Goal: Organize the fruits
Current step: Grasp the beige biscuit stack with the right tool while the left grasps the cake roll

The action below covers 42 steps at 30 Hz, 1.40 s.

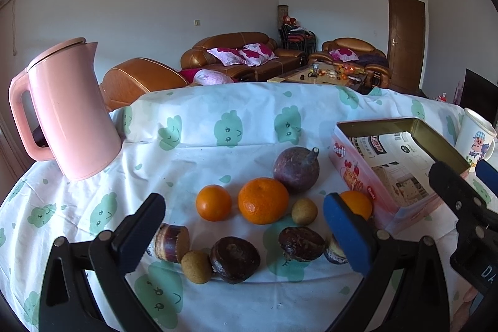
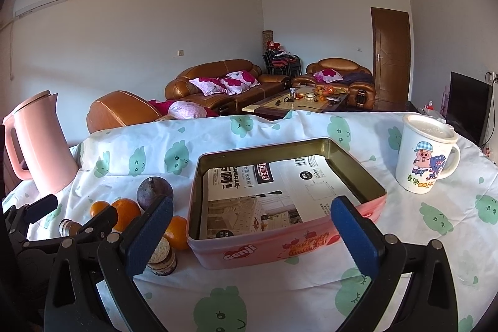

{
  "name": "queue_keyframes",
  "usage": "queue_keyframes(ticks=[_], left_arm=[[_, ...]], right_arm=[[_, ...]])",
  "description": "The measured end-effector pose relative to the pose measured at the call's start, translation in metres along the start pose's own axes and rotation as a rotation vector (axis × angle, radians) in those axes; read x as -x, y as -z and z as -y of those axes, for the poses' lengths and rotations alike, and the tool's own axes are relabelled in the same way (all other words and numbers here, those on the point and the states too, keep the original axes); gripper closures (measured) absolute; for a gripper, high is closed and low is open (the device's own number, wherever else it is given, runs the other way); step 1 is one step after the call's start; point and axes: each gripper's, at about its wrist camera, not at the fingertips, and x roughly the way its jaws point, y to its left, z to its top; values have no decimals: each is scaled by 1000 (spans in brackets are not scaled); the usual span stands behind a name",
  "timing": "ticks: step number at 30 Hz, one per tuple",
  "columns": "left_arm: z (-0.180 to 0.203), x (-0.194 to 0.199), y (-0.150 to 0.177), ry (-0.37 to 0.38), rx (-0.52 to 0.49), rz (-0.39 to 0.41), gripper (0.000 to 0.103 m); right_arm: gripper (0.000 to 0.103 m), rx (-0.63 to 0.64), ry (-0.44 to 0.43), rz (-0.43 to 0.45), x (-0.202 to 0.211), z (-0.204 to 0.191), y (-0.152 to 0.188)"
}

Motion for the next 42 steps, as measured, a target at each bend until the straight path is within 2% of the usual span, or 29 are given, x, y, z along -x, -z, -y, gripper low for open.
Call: queue_keyframes(ticks=[2,4,6,9,15,18,23,25,28,30,32,36,38,40,41,42], left_arm=[[0,-2,1,-9,-13,-16,0],[-5,-1,1,-37,-25,-23,0],[-14,-1,0,-65,-24,-23,0],[-33,4,-3,-62,1,-24,0],[-86,11,-5,-60,115,-32,0],[-106,12,-1,-49,132,-43,0],[-118,9,3,62,105,-100,0],[-114,8,5,75,83,-125,0],[-105,-1,9,107,34,-170,8],[-95,-6,11,110,-12,-183,10],[-87,-10,12,96,-41,-190,10],[-91,-23,12,51,-14,-215,11],[-99,-30,14,50,27,-240,20],[-105,-35,17,100,73,-262,39],[-106,-37,19,129,89,-268,45],[-105,-38,20,149,90,-269,59]], right_arm=[[3,11,-5,8,1,-1,0],[11,24,-39,4,2,-3,0],[35,34,-74,-25,-2,-6,0],[60,37,-148,-79,-7,-11,2],[61,25,-345,-169,-10,-27,10],[61,71,-402,-220,-14,-44,17],[61,74,-397,-291,-23,-51,25],[61,48,-399,-332,-30,-47,27],[61,14,-411,-415,-42,-44,32],[61,-17,-405,-457,-51,-42,33],[61,-46,-404,-456,-55,-39,31],[61,-13,-391,-462,-67,-52,27],[61,7,-380,-464,-71,-58,25],[61,19,-382,-464,-71,-60,25],[64,19,-384,-465,-71,-60,25],[65,23,-386,-465,-70,-60,25]])
